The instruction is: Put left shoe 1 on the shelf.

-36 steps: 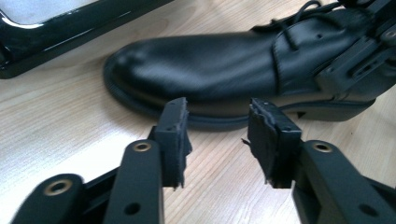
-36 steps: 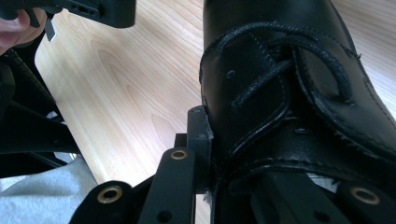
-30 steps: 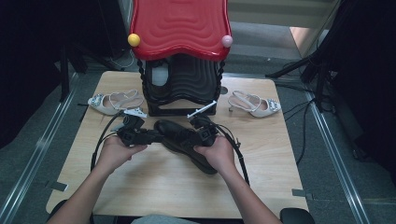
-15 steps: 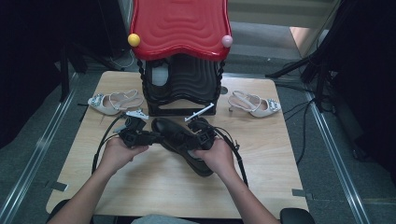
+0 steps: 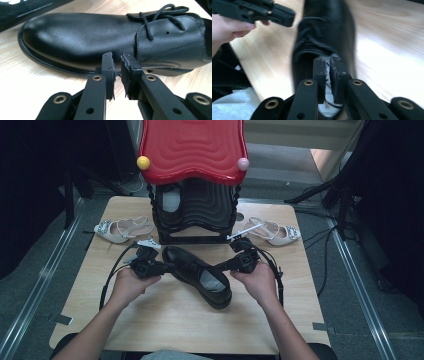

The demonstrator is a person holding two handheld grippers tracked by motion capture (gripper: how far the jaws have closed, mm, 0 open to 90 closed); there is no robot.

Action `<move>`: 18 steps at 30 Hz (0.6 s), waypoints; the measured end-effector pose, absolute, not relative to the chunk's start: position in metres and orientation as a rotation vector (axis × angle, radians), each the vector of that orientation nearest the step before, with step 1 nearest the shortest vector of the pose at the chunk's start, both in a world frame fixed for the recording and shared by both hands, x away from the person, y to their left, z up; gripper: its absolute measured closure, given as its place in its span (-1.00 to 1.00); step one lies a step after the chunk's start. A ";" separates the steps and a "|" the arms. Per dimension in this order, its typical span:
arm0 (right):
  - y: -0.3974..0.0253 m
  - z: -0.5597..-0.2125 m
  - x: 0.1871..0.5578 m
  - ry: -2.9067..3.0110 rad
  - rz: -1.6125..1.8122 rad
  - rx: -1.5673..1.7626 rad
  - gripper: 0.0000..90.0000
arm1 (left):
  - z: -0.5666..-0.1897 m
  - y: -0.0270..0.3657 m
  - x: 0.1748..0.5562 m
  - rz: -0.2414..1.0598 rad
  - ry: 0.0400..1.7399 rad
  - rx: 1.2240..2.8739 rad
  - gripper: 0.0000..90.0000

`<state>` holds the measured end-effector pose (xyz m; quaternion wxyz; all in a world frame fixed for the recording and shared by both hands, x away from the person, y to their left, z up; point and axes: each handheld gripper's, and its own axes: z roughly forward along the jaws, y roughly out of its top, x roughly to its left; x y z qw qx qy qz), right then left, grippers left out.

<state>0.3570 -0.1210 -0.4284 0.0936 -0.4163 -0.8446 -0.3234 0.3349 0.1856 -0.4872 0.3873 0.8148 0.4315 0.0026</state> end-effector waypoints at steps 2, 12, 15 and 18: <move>-0.128 -0.435 0.364 -2.514 -0.949 -1.254 0.93 | -0.490 0.184 0.334 0.012 1.096 2.090 0.83; -0.143 -0.475 0.381 -2.488 -0.939 -1.379 1.00 | -0.497 0.176 0.333 0.027 1.100 2.106 0.82; -0.140 -0.481 0.379 -2.470 -0.946 -1.382 1.00 | -0.497 0.176 0.333 0.034 1.098 2.102 0.82; -0.136 -0.482 0.377 -2.474 -0.949 -1.355 1.00 | -0.498 0.175 0.333 0.039 1.100 2.100 0.82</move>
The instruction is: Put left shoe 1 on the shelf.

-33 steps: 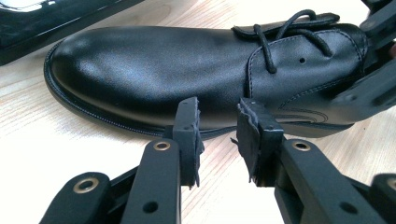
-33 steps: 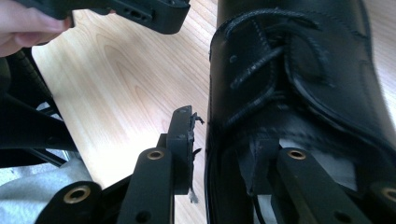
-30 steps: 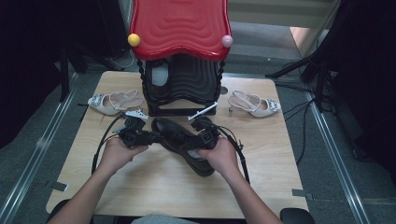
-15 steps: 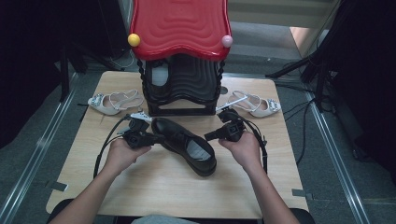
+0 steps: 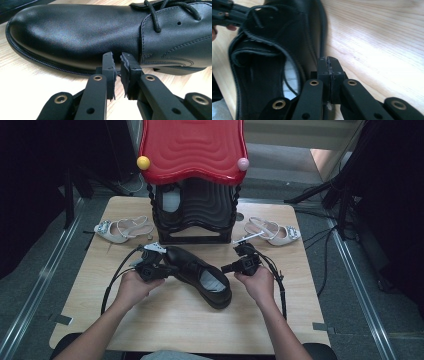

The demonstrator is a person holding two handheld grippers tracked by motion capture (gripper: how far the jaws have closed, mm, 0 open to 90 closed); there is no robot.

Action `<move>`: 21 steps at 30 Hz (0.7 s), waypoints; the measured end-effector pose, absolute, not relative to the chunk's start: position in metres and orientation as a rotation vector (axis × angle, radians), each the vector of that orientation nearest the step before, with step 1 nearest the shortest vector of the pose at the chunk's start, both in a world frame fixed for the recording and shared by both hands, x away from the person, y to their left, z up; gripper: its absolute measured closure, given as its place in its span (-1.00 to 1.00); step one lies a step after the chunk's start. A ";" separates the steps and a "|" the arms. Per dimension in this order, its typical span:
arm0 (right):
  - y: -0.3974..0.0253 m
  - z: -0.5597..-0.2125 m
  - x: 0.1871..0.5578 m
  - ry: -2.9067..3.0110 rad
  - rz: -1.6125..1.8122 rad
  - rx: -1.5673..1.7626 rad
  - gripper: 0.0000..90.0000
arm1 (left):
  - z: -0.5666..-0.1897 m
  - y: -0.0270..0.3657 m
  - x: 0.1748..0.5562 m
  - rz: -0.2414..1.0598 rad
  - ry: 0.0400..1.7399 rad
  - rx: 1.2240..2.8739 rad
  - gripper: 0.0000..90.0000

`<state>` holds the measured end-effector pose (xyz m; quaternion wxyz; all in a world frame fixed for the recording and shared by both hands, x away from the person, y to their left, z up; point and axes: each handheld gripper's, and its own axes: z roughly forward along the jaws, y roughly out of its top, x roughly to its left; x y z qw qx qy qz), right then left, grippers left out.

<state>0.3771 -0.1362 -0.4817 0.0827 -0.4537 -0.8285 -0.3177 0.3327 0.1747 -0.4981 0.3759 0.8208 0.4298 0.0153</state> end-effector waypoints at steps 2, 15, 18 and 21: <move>-0.133 -0.481 0.375 -2.481 -0.952 -1.337 1.00 | -0.498 0.174 0.333 0.041 1.106 2.098 0.82; -0.143 -0.487 0.348 -2.452 -1.036 -1.371 0.99 | -0.502 0.154 0.334 0.031 1.074 2.133 0.86; -0.147 -0.490 0.343 -2.396 -1.040 -1.387 0.94 | -0.504 0.149 0.333 0.007 1.060 2.142 0.84; -0.146 -0.493 0.338 -2.395 -1.030 -1.393 0.92 | -0.504 0.145 0.332 0.015 1.056 2.146 0.84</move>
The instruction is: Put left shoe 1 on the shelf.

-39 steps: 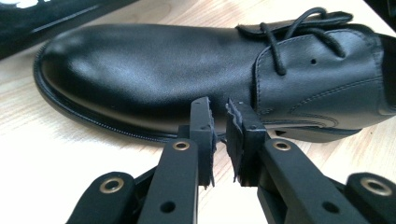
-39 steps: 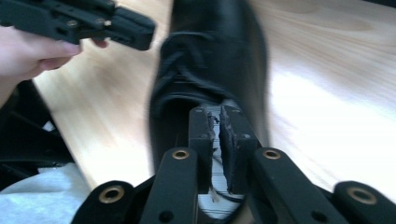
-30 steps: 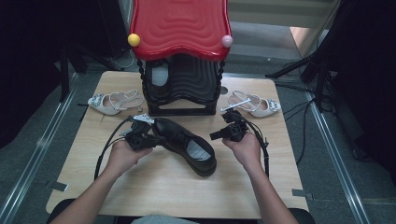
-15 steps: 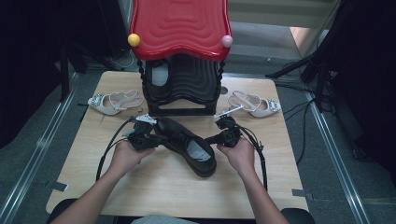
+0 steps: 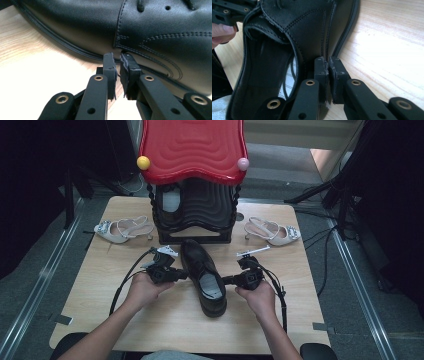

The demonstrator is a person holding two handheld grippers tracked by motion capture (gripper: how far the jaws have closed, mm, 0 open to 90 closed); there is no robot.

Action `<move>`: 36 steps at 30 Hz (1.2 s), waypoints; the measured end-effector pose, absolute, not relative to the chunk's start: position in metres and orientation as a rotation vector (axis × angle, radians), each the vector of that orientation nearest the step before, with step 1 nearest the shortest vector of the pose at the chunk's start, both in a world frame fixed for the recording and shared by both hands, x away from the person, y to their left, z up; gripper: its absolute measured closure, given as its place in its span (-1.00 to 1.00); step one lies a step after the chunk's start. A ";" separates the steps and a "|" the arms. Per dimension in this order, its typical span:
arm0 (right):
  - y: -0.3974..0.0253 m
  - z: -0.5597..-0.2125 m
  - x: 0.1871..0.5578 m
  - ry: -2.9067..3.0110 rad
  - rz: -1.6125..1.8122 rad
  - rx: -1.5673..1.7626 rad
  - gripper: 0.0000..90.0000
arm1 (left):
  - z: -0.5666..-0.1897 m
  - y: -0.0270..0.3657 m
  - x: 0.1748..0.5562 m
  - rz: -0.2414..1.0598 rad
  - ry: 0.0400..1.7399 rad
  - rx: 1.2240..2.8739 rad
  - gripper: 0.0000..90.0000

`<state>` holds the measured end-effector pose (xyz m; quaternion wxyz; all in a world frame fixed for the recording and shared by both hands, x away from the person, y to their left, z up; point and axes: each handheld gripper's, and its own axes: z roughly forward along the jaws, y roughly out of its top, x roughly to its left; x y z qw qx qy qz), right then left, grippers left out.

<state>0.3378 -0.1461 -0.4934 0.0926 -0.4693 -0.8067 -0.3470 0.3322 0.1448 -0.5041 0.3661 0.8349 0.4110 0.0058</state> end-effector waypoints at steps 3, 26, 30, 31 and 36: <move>-0.146 -0.495 0.333 -2.384 -1.042 -1.414 0.90 | -0.504 0.144 0.332 0.019 1.070 2.139 0.84; -0.144 -0.474 0.331 -2.450 -0.912 -1.462 0.23 | -0.485 0.166 0.332 0.016 1.093 2.077 0.39; -0.146 -0.464 0.331 -2.462 -0.962 -1.449 0.11 | -0.481 0.170 0.331 0.026 1.088 2.077 0.33; -0.146 -0.461 0.330 -2.464 -0.972 -1.444 0.10 | -0.481 0.171 0.331 0.029 1.089 2.076 0.32; -0.146 -0.451 0.327 -2.486 -1.134 -1.317 -0.02 | -0.482 0.172 0.332 0.027 1.097 2.078 0.27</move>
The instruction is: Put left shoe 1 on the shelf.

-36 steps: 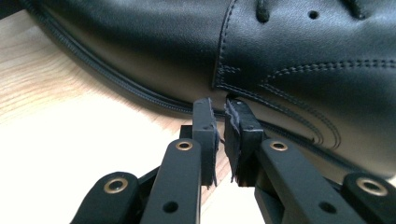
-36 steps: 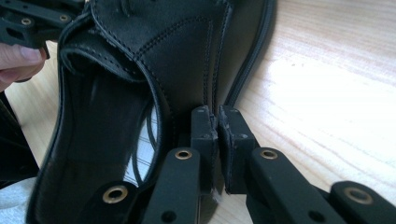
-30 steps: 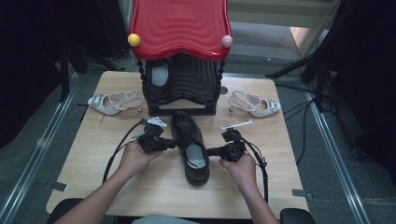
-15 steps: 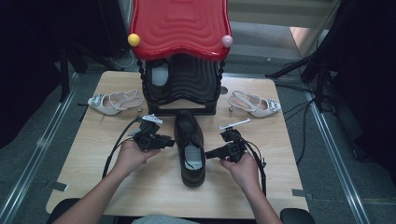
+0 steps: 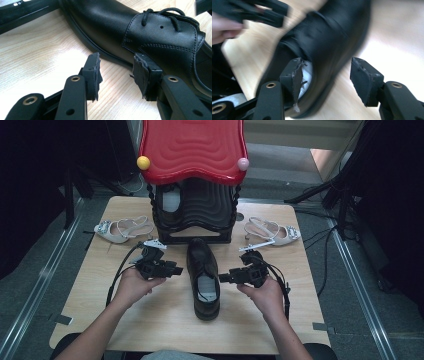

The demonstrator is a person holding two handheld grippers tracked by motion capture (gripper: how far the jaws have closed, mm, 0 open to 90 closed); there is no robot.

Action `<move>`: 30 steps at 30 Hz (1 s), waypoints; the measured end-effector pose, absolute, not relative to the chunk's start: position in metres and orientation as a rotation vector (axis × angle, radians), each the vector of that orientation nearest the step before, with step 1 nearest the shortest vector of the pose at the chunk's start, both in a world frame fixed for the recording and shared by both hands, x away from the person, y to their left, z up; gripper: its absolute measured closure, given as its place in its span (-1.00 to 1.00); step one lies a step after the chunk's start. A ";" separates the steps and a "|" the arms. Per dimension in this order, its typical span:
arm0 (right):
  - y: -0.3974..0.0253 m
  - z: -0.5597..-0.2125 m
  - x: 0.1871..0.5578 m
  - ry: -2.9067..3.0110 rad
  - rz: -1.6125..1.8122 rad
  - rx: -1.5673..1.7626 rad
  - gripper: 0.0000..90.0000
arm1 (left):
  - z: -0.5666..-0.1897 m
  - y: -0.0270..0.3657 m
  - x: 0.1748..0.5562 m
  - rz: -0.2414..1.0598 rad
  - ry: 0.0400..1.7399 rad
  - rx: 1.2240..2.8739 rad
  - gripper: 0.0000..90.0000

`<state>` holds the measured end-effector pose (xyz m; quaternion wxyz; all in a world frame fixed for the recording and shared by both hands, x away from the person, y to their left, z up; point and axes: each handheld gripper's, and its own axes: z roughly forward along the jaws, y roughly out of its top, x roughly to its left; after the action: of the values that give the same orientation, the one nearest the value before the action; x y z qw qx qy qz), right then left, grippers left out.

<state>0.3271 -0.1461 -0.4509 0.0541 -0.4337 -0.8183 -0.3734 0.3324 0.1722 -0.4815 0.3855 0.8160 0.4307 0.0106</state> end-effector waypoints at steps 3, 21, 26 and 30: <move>-0.143 -0.449 0.324 -2.462 -1.191 -1.284 0.02 | -0.481 0.173 0.332 0.032 1.098 2.072 0.24; -0.115 -0.474 0.333 -2.518 -0.851 -1.303 0.38 | -0.437 0.184 0.339 0.049 1.065 2.040 0.12; -0.116 -0.477 0.335 -2.489 -0.846 -1.315 0.31 | -0.422 0.184 0.343 0.070 1.045 2.065 0.12; -0.110 -0.483 0.331 -2.545 -0.778 -1.373 -0.01 | -0.409 0.183 0.345 0.098 1.032 2.066 0.11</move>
<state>0.3313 -0.1100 -0.4827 0.0735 -0.4573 -0.8476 -0.2592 0.3453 0.1829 -0.4087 0.4031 0.8180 0.4084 0.0386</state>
